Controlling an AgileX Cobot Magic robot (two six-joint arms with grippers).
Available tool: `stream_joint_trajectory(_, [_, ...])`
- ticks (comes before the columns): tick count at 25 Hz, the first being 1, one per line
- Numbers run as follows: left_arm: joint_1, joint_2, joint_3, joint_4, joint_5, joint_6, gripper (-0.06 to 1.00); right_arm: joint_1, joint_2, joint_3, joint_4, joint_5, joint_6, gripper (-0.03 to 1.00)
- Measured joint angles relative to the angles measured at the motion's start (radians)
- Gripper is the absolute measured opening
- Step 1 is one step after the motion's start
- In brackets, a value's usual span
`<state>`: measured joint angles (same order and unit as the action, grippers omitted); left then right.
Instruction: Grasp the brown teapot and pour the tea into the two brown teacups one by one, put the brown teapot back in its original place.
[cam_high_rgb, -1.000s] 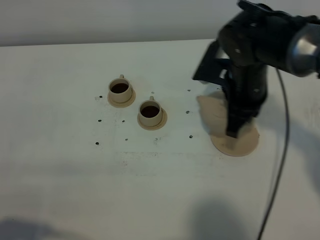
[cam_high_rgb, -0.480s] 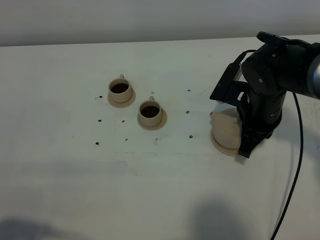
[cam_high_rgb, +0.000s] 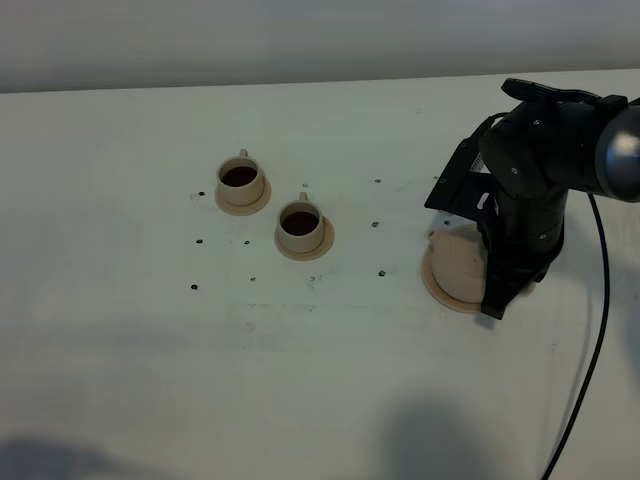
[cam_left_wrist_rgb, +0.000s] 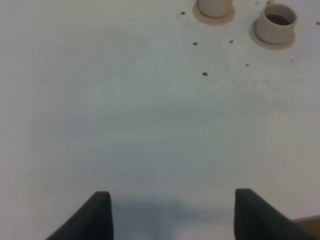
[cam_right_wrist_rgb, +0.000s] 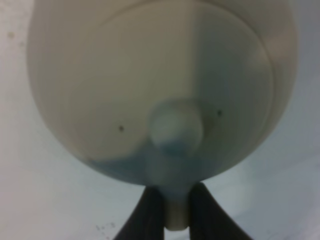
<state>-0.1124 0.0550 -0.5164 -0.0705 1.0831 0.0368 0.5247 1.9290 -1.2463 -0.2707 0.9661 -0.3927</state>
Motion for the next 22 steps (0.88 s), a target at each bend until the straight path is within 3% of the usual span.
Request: stream_joint_trajectory(22, [0.000, 0.000, 0.000, 0.000, 0.000, 0.000, 0.50, 0.000, 0.000, 0.000, 0.007, -0.022, -0.003, 0.10])
